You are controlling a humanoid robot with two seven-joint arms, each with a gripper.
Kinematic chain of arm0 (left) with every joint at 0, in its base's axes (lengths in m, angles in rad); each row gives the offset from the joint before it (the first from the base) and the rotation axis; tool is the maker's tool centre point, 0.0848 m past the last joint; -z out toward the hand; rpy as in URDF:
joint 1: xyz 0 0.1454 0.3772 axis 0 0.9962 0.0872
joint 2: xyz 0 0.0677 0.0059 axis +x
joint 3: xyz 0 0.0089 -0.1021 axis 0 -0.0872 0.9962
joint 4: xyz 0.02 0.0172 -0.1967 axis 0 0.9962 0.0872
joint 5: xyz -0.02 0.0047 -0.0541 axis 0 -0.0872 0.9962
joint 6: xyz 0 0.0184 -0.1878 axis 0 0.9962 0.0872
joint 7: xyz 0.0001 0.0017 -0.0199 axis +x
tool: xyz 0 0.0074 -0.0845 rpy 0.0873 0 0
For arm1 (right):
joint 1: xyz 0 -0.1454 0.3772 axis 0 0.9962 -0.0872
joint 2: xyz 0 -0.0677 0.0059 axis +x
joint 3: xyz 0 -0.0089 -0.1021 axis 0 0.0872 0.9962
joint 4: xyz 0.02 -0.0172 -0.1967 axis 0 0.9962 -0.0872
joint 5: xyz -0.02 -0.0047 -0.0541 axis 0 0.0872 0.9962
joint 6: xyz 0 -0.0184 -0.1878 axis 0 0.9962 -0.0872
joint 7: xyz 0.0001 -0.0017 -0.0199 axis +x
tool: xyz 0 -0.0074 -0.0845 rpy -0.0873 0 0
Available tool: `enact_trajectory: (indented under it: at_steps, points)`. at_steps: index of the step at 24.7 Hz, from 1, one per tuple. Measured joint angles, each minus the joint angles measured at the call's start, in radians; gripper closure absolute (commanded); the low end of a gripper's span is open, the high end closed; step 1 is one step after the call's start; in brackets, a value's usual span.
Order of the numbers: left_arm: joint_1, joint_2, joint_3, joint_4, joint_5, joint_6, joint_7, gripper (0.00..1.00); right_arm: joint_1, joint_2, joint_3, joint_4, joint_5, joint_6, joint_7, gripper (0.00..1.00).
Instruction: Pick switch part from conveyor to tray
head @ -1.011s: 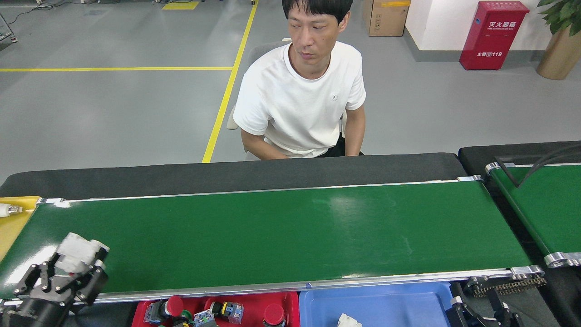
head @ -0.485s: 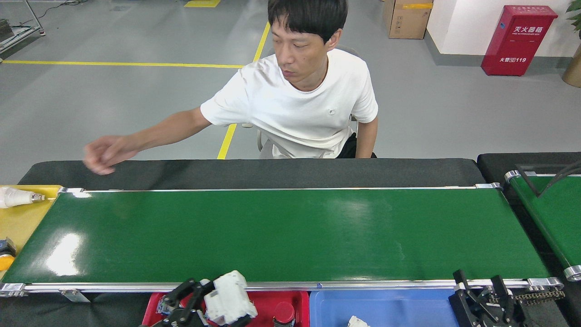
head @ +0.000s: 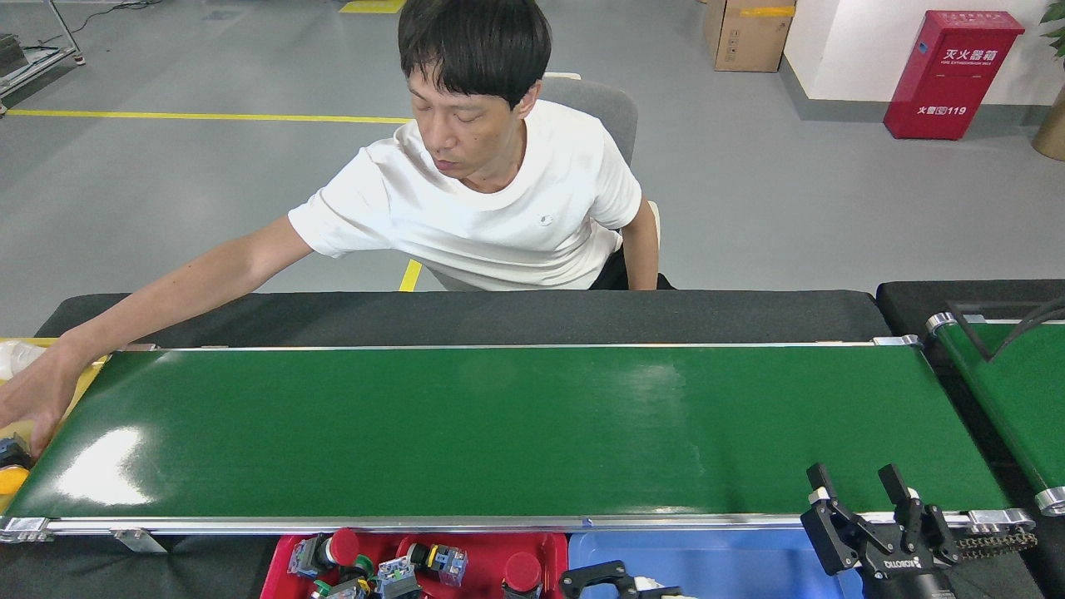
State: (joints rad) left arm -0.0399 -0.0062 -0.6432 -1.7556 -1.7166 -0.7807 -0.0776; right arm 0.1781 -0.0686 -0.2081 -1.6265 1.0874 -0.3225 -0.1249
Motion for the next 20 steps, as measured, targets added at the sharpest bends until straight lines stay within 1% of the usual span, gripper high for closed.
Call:
enact_trajectory:
  at_steps: [1, 5, 11, 15, 18, 20]
  points:
    - [0.003, 0.000, 0.000, 0.001, -0.004, 0.000, -0.001, 0.00, 0.002, 0.000, 0.002, 0.000, 0.000, 0.000, 0.001, 0.00]
    - [0.030, 0.000, 0.018, -0.001, -0.007, 0.000, 0.000, 0.00, 0.008, 0.001, 0.003, 0.000, 0.000, 0.000, 0.004, 0.00]
    - [0.101, -0.001, 0.109, -0.005, -0.007, 0.000, 0.004, 0.00, 0.009, 0.001, 0.004, -0.005, 0.000, -0.004, 0.004, 0.00]
    - [0.133, -0.016, 0.264, -0.005, 0.006, -0.007, 0.005, 0.00, 0.026, 0.001, 0.004, -0.026, 0.000, 0.000, 0.006, 0.00]
    - [0.134, -0.040, 0.432, -0.006, 0.061, 0.035, 0.006, 0.00, 0.085, 0.001, 0.003, -0.075, 0.000, 0.002, 0.004, 0.00]
    - [0.135, -0.046, 0.584, -0.006, 0.098, 0.053, 0.006, 0.00, 0.138, 0.004, 0.001, -0.117, 0.000, 0.002, -0.006, 0.00]
